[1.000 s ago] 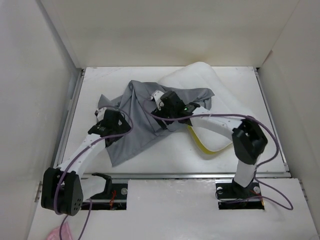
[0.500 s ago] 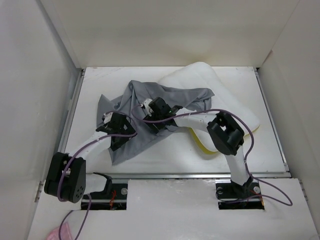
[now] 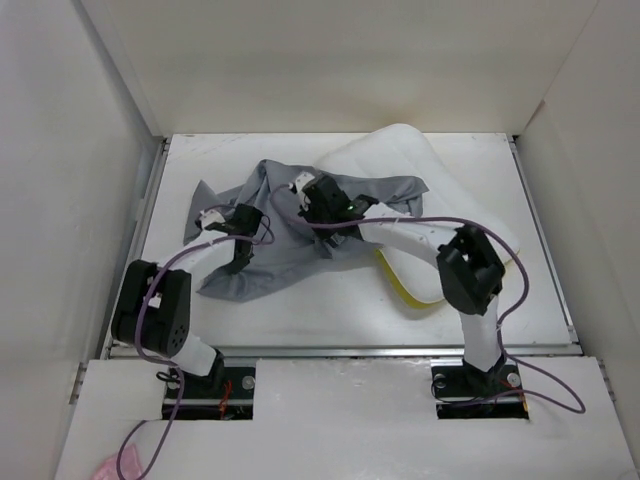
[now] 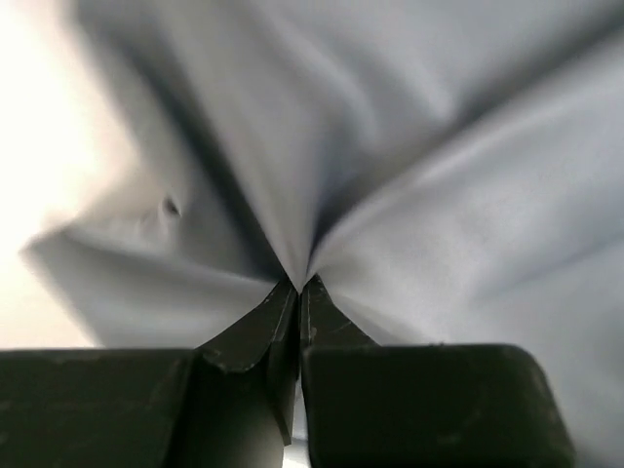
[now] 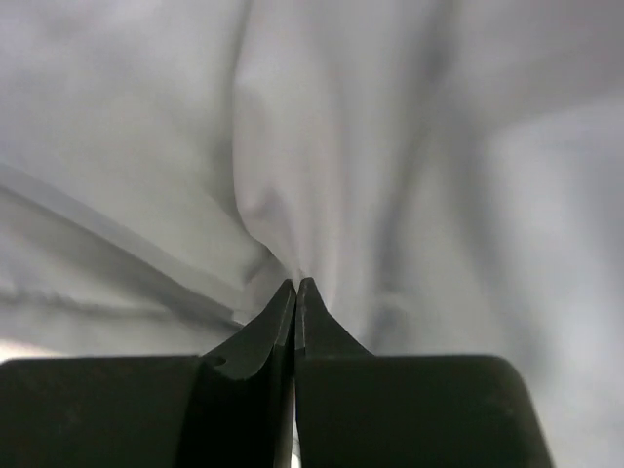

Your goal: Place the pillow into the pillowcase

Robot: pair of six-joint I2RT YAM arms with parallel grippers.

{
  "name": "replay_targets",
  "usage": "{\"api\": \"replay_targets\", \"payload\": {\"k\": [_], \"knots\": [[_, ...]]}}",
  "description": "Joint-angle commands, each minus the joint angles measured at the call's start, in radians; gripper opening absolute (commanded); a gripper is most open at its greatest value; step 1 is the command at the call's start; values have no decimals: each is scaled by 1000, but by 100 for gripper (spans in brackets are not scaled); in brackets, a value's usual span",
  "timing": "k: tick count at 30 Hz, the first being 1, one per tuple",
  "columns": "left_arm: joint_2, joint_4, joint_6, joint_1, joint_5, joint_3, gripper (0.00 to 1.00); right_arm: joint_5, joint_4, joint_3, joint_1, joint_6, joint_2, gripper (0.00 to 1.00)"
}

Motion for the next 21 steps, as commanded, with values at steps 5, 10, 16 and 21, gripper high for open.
{"api": "replay_targets", "payload": {"k": [5, 10, 16, 21], "knots": [[1, -94, 18, 158, -275, 149, 0, -138, -41, 239, -244, 96, -197, 0], [77, -32, 102, 326, -275, 188, 0, -206, -93, 499, -422, 96, -31, 0], [232, -31, 167, 469, -311, 318, 0, -294, -114, 836, -538, 105, 223, 1], [304, -79, 243, 554, -332, 575, 0, -366, -59, 876, -559, 81, 249, 65]]}}
